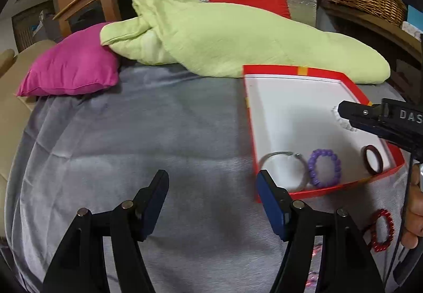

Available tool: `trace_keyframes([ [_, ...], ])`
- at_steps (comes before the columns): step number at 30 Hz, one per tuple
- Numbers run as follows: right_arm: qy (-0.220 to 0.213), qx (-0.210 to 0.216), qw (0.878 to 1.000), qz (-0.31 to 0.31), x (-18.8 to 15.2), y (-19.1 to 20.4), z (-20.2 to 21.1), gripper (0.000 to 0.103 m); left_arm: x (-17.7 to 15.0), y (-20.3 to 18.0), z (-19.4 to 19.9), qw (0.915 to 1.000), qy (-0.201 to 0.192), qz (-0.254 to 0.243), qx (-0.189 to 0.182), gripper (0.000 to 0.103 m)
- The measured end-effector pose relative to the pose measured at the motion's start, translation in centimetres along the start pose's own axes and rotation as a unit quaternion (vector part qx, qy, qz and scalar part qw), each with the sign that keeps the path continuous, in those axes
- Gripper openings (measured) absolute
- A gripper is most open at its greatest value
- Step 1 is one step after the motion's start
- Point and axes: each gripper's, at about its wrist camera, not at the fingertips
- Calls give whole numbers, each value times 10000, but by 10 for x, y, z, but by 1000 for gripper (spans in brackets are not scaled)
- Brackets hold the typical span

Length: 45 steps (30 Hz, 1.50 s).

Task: Organize jewelry
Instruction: 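Withdraw both open tools from the box toward the remaining bracelets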

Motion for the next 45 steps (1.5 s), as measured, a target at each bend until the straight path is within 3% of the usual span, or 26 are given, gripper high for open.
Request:
trace_keyframes([
  [10,1,168,9984,538,-18,37,25,37,-9,22,5,9999,67,116,106,70],
  [18,-8,29,9970,768,-34,44,57,37,-17,20,8,9996,181,-35,195,70],
  [33,112,-161,9988,452,-65,8,111,37,-40,-2,31,9992,211,-340,53,70],
  [45,297,-418,9977,445,-87,-11,127,37,-55,-15,46,9985,239,-477,-152,70],
])
Point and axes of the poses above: each gripper's, at about its wrist camera, not at the fingertips, and z roughly against the way its jaws point, y to its left, x to its top, and after that the axes turned 1 degree about -x, right-handed
